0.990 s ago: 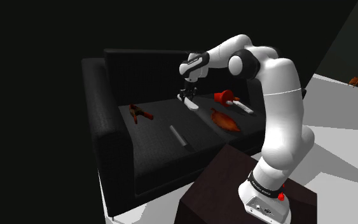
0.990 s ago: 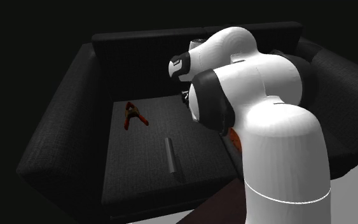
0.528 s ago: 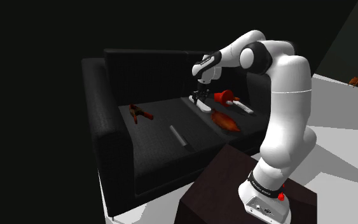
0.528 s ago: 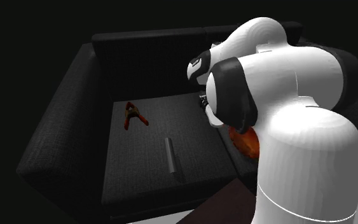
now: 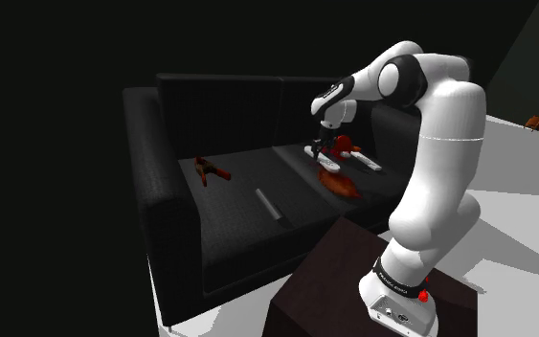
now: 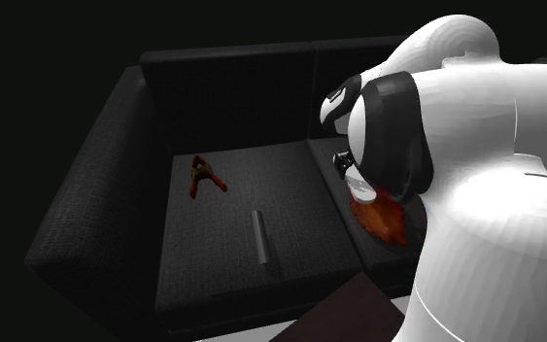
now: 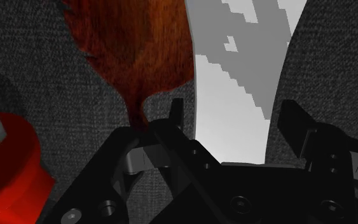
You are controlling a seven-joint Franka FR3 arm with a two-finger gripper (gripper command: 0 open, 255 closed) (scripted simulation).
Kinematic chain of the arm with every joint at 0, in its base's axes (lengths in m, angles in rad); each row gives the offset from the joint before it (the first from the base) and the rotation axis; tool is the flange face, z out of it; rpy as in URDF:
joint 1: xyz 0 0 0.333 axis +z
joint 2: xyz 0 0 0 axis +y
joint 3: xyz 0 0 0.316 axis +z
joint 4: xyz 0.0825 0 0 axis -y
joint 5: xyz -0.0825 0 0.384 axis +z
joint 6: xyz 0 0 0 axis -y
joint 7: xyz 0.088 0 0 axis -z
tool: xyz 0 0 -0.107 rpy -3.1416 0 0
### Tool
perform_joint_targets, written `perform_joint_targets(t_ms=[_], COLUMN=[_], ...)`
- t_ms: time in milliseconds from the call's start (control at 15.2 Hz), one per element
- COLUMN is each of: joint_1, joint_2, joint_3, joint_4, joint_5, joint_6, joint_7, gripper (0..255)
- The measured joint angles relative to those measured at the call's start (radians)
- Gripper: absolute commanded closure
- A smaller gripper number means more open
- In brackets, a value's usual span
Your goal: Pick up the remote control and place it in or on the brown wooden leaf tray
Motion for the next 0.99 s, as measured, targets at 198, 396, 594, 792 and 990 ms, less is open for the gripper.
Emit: perform_joint_targets(t_ms=[198, 396, 594, 792, 990], joint_1=[-0.041, -0.087, -0.111, -0.118, -0.124], joint_2=[-0.024, -0.036, -0.040, -0.015, 0.016], joint_3=[-0.022, -0.045, -0.056, -0.051, -0.042], joint_4=[-0.039, -0.064, -0.079, -0.089, -0.092], joint_5=[0.001, 0.005, 0.009, 0.024, 0.041], joint_6=[0.013, 0.024, 0.034, 0.066, 0.098], joint_7=[-0.065, -0.139, -0.178, -0.193, -0.204], gripper=[255, 255, 255, 255, 255])
